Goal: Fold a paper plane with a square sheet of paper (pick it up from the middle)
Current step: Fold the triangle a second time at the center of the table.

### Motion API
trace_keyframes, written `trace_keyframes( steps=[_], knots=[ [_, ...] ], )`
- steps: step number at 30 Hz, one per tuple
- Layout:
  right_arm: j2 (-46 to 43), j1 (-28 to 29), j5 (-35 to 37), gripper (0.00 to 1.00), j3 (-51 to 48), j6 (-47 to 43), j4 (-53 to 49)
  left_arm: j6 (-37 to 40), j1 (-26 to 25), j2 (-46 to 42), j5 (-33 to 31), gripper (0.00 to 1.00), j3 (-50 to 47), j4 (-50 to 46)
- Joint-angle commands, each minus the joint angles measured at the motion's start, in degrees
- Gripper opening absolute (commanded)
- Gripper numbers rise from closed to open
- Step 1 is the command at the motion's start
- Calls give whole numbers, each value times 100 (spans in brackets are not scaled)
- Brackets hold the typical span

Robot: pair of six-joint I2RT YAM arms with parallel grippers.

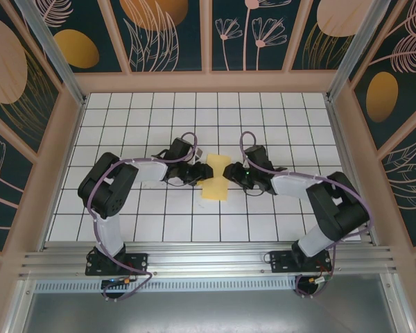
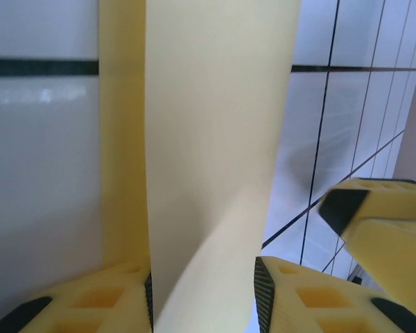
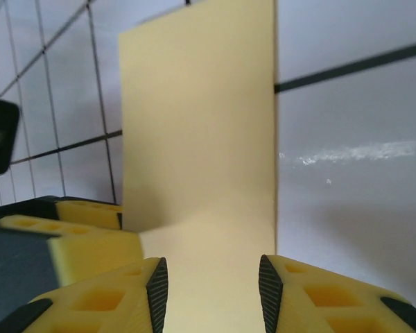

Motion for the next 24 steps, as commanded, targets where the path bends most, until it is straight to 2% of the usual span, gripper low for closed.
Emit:
trace_keyframes(
  steps=[1,6,13,15,18,21,24],
  knots=[
    [-525,26,494,43,-237,-312,-187,-29,39,68,93,40,184,134],
    [-977,529,525,37,-523,-1092,136,-31,39,66,85,37,301,67],
    [-1062,2076,2194,37,-585,-2209,569,-210,49,162,196,29,395,57],
    [-1000,2431,2518,40,-556,-2507,715,-239,48,149,193,29,426,13],
    [-522,2787,2832,44,-238,-2899,466,-253,52,127,170,29,453,-13],
    [66,3020,3074,44,140,-3111,203,-242,52,134,178,28,497,-67],
    [427,3266,3658,44,327,-3214,198,-212,52,125,187,28,528,-118]
  ],
)
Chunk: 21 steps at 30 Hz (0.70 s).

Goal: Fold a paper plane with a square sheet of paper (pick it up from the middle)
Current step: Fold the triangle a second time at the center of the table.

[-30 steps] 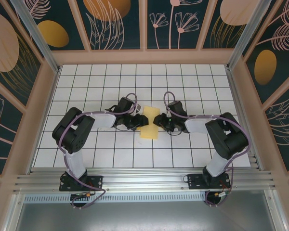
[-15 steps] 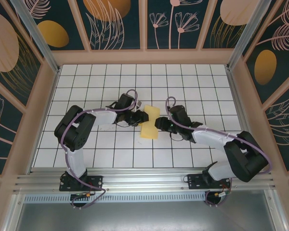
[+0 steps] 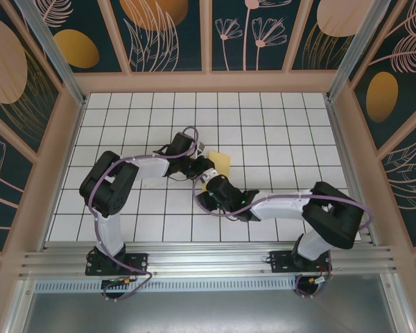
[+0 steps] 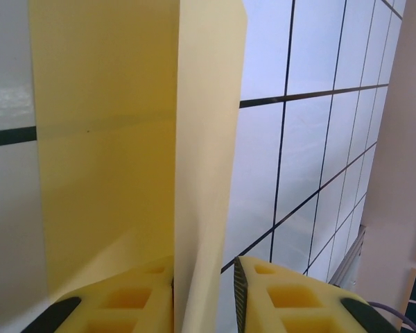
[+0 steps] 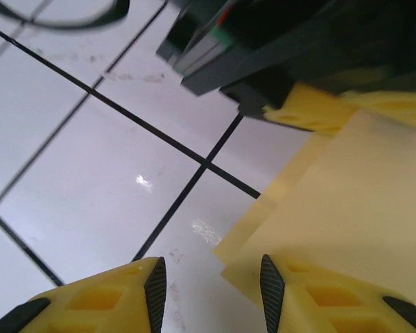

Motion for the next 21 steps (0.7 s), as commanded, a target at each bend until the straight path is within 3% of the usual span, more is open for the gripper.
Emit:
trace_keyframes(
  steps=[1,6,21],
  knots=[
    [326,227,957,44,296,-393,-168,-14,32,50,128,29,162,-138],
    [558,348,1539,42,459,-436,-319,35,32,32,93,29,165,-211],
    [336,388,1876,10,510,-252,-588,106,34,39,68,30,247,-349]
  ],
)
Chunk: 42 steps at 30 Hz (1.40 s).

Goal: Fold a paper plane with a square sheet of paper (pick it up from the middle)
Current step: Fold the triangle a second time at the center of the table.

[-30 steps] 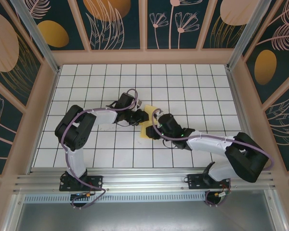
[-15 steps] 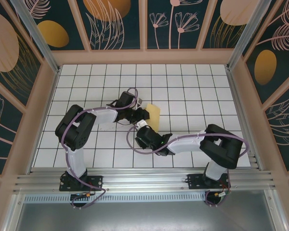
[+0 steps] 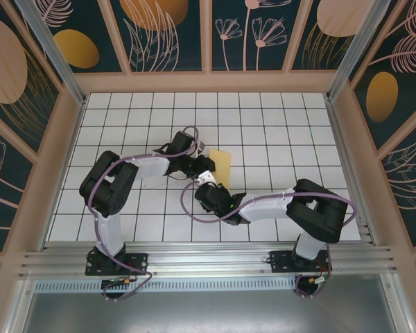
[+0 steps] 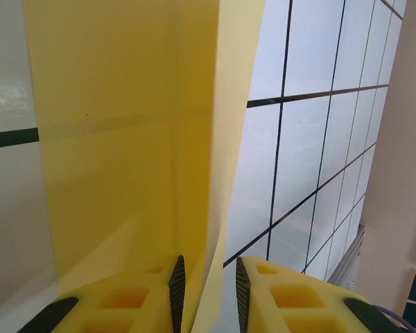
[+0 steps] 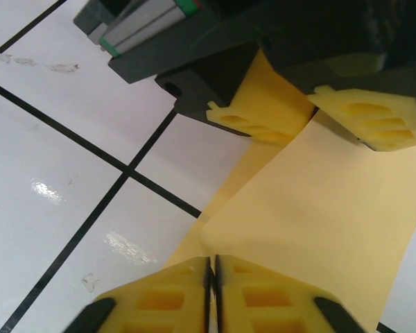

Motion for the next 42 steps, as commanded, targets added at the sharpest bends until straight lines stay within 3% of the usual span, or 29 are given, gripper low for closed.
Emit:
trace_keyframes(
  steps=[1,4,9,12,18,22,25,35,42],
  knots=[
    [-210,-3,187,7,165,61,-265,125,36,18,10,30,146,-220],
    [-346,-81,35,0,127,187,-336,197,32,-89,-199,32,180,-369],
    [-627,-339,-615,0,0,456,-259,267,87,-355,-627,37,182,-576],
    [-846,-548,-1343,0,-81,603,-87,252,174,-650,-1020,45,51,-678],
    [-977,-849,-2577,0,11,906,129,269,327,-1470,-1973,51,-353,-971],
    [-973,-879,-2740,0,79,1084,141,286,344,-1863,-2269,52,-672,-1050],
    [-1051,-885,-2742,0,78,1179,169,221,349,-2018,-1992,53,-987,-773],
    [-1193,-905,-2494,0,-67,1175,67,-809,340,-1411,58,61,-1397,1346],
    [-1216,-905,-2285,0,-185,1122,74,-1015,271,-785,319,63,-1173,1532]
  ],
)
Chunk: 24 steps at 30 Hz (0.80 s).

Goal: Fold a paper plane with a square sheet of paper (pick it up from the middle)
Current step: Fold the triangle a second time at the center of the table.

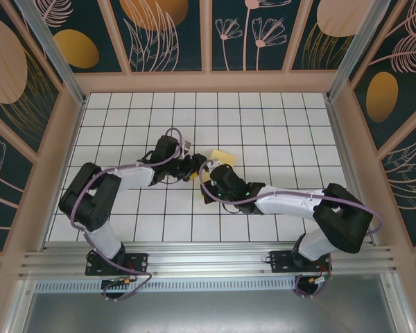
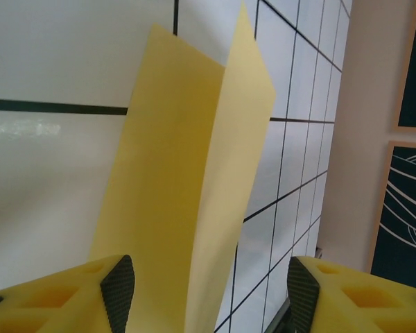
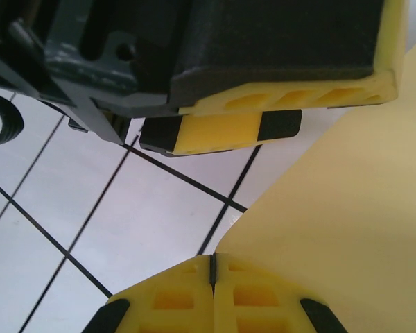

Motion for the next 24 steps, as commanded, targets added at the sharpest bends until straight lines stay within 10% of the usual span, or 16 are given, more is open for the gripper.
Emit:
trace_keyframes(
  steps=[1,15,24],
  knots=[
    [-167,-32,205,0,-88,30,44,-264,-55,314,370,63,169,346],
    [-427,-41,376,0,-240,47,-128,-343,-301,854,854,51,626,492],
    [-852,-171,117,40,-254,333,-589,-305,-402,977,1042,49,689,459]
  ],
)
